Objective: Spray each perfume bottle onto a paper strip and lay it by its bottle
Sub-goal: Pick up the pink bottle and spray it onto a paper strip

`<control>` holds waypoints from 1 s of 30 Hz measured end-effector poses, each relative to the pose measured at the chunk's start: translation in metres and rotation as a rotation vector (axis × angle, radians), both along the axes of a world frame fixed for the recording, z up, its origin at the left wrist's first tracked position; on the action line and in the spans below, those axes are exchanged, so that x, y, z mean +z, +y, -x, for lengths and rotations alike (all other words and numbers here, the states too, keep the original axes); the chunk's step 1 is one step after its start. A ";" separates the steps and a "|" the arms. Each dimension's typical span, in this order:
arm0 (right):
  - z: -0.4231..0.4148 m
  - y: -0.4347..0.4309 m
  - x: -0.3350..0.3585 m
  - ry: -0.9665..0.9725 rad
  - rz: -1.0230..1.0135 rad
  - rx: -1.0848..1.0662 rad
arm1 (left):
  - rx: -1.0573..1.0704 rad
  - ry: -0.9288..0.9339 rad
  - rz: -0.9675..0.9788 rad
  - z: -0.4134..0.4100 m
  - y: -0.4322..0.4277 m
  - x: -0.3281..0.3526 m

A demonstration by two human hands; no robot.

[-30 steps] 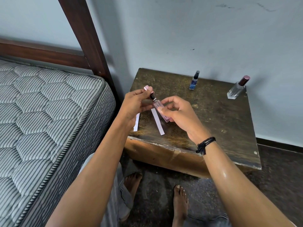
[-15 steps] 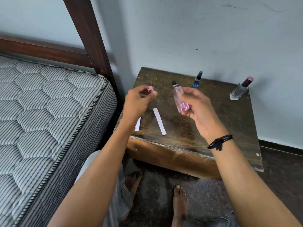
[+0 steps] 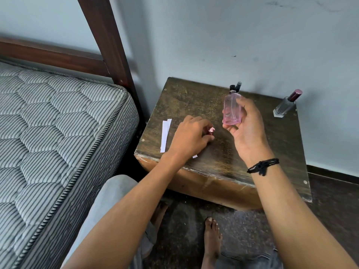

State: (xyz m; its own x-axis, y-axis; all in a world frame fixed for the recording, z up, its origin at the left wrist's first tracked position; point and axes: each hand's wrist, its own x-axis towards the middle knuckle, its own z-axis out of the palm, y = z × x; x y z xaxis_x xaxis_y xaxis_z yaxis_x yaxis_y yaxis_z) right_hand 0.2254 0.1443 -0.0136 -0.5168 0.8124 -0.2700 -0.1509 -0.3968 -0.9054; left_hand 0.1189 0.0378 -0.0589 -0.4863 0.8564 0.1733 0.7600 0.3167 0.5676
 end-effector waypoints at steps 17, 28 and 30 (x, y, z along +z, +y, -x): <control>0.003 0.000 -0.001 0.171 -0.084 0.138 | -0.091 -0.011 0.038 0.027 -0.007 0.013; 0.007 -0.023 0.002 -0.127 -0.293 0.377 | 0.108 -0.104 0.275 0.059 -0.027 0.021; 0.005 -0.026 -0.001 -0.287 -0.449 0.480 | 0.096 -0.051 0.272 0.056 -0.026 0.019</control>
